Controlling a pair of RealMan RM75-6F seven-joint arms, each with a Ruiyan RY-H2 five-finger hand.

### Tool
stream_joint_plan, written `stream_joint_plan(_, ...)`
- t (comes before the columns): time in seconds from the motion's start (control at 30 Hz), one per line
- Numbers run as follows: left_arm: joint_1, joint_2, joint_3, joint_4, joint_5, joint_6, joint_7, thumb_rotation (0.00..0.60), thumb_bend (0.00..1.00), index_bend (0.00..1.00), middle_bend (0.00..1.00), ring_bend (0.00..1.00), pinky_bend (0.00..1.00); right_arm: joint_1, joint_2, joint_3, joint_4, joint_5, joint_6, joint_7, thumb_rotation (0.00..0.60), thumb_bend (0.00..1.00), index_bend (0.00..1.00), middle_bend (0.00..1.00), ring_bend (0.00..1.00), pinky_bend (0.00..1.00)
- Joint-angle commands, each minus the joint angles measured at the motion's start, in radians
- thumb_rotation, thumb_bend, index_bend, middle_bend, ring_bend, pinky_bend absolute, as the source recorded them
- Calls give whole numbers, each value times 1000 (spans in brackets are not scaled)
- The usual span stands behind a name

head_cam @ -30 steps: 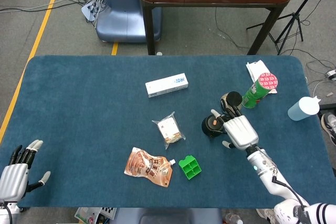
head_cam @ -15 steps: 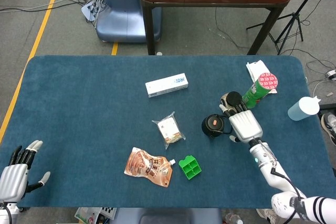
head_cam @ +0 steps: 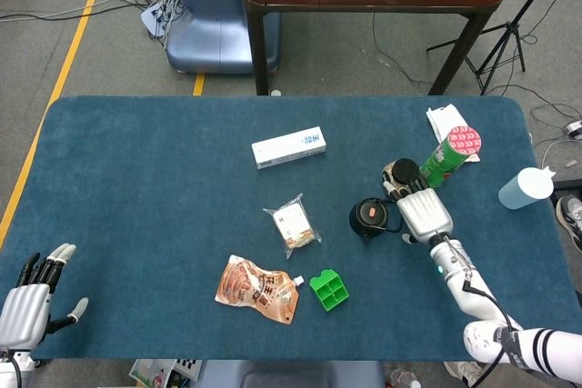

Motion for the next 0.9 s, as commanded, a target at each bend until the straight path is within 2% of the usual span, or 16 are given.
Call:
stream_joint_plan(0.03, 0, -1, 0, 1, -1, -1, -1, 600, 247, 92, 86, 124, 0, 5, -6, -4, 11, 4, -6, 0, 600, 17, 82, 314, 119, 2)
stream_joint_plan(0.2, 0, -1, -1, 4, -3, -1, -5, 600, 247, 92, 86, 124, 0, 13, -17, -15, 29, 3, -22, 6, 600, 17, 82, 314, 119, 2)
stream_joint_plan(0.4, 0, -2, -2, 7, -5, -2, -6, 600, 247, 92, 86, 124, 0, -2, -11, -37, 28, -52, -19, 55, 600, 18, 82, 314, 119, 0)
stream_joint_plan(0.9, -1, 1, 1, -1, 4, 0, -8, 600, 247, 92, 86, 124, 0, -86, 56, -137, -63, -320, 51, 169, 600, 17, 82, 350, 120, 0)
